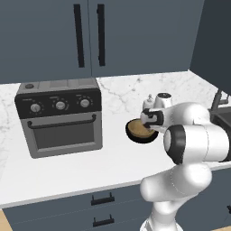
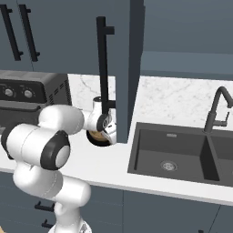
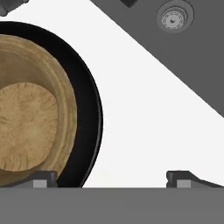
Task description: Pick up the bowls on the counter and stack them on top of one another in the open cabinet. Place the smaller bowl on top of the larger bowl.
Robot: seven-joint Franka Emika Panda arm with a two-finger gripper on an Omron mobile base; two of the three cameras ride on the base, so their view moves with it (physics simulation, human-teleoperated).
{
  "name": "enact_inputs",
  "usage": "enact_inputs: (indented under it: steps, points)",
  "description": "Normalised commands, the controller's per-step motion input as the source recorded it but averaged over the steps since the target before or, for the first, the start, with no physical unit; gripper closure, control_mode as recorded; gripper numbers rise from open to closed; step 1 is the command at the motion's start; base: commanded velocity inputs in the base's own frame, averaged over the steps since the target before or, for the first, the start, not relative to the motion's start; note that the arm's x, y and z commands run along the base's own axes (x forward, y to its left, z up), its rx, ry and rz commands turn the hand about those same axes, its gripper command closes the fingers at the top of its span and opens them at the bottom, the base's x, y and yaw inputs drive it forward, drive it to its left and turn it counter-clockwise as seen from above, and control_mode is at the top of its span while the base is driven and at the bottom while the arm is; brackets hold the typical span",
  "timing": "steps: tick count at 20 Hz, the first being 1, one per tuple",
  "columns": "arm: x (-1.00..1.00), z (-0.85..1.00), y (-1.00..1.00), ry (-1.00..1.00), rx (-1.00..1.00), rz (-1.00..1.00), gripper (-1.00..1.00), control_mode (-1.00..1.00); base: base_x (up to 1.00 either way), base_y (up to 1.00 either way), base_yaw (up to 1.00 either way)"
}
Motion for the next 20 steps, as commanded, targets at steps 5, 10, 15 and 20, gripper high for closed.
enact_inputs:
  steps: [5,10,15,20]
  points:
    - [0.29,0.00,0.00,0.00,0.04,-0.04,-1.00,-1.00,0.00,0.00,0.00]
    - [0.18,-0.14,-0.01,0.00,0.02,0.00,-1.00,-1.00,0.00,0.00,0.00]
    - [0.02,-0.38,-0.01,0.00,0.00,0.00,-1.00,-1.00,0.00,0.00,0.00]
    - [0.00,-0.19,0.00,0.00,0.00,0.00,-1.00,-1.00,0.00,0.00,0.00]
